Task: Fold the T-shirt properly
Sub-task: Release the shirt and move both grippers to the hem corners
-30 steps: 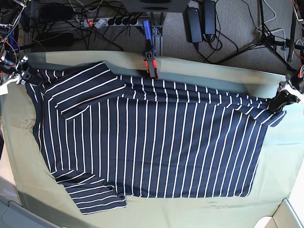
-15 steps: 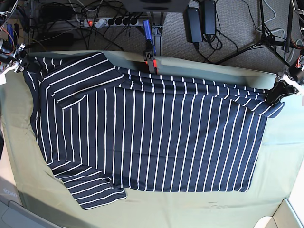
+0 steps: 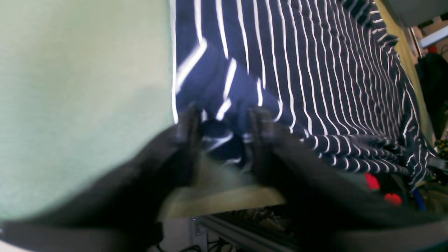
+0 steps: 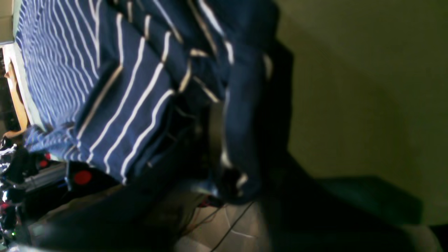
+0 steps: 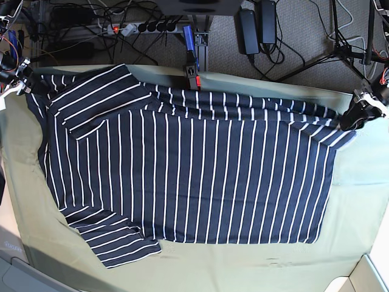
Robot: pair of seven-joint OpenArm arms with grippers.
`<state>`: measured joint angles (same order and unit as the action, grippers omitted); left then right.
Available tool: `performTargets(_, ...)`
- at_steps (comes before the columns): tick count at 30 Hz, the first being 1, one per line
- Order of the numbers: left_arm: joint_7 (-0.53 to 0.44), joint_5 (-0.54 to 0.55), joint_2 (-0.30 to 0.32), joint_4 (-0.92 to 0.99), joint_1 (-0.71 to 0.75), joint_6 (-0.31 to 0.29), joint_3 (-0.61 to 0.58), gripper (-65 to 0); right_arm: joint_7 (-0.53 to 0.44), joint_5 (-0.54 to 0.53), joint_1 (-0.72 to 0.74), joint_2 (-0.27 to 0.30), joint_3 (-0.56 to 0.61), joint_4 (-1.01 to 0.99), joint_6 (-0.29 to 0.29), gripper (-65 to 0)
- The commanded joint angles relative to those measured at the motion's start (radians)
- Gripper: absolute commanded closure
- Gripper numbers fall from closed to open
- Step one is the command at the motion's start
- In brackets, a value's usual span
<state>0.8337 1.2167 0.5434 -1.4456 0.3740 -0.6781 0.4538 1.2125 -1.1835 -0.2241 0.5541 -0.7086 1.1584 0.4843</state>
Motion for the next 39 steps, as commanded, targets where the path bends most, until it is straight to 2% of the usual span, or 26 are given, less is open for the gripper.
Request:
performTargets(1,-0.021,0.021,0.022,-0.014,-0.003,-0.020,0.011,-35.0,-0.012,-0.004,0.011,0.031,-0.010,0.013,0.092,-21.7)
performTargets(3,-0.022,0.021,0.023,-0.014,-0.009,-0.020,0.013,-35.0,-0.012,-0.002,0.027,0.031,-0.010,0.014,0.092,-39.2)
performTargets(4,-0.021,0.021,0.023,-0.014,-0.011,-0.020,0.019,-35.0,-0.012,-0.002,0.037,0.031,-0.011,0.015,0.092,-43.3)
performTargets(12,-0.034,0.021,0.034,-0.057,-0.014,-0.020,0.147,-35.0,-0.012,0.026,0.119,0.034,-0.012,0.096,0.092,-43.6)
performTargets(17,-0.056,-0.008,0.060,-0.061,-0.076,-0.020,0.137,-35.0,-0.014,0.045,0.208,0.033,-0.012,0.126,0.092,-43.6)
performTargets(21,-0.089,-0.093,0.082,-0.060,-0.177,-0.020,0.045,-35.0,-0.094,0.140,0.299,0.032,-0.011,0.126,0.092,-43.6)
performTargets(26,-0.165,-0.270,0.094,-0.030,-0.352,-0.020,-0.138,-35.0,-0.161,0.262,0.419,0.032,0.007,0.108,0.092,-43.6)
performTargets(32,-0.146,-0.294,0.093,0.082,-0.507,-0.020,-0.294,-35.0,-0.276,0.431,0.560,0.030,0.130,-0.006,0.090,-43.6)
performTargets(35,-0.140,-0.294,0.090,0.082,-0.509,-0.020,-0.305,-35.0,-0.370,0.493,0.645,0.029,0.204,-0.109,0.083,-43.6)
performTargets(37,-0.137,-0.294,0.091,0.082,-0.507,-0.020,-0.305,-35.0,-0.435,0.532,0.701,0.027,0.247,-0.185,0.060,-43.6)
performTargets(39,-0.128,-0.294,0.091,0.082,-0.504,-0.020,-0.305,-35.0,-0.460,0.559,0.747,0.024,0.279,-0.259,0.058,-43.6)
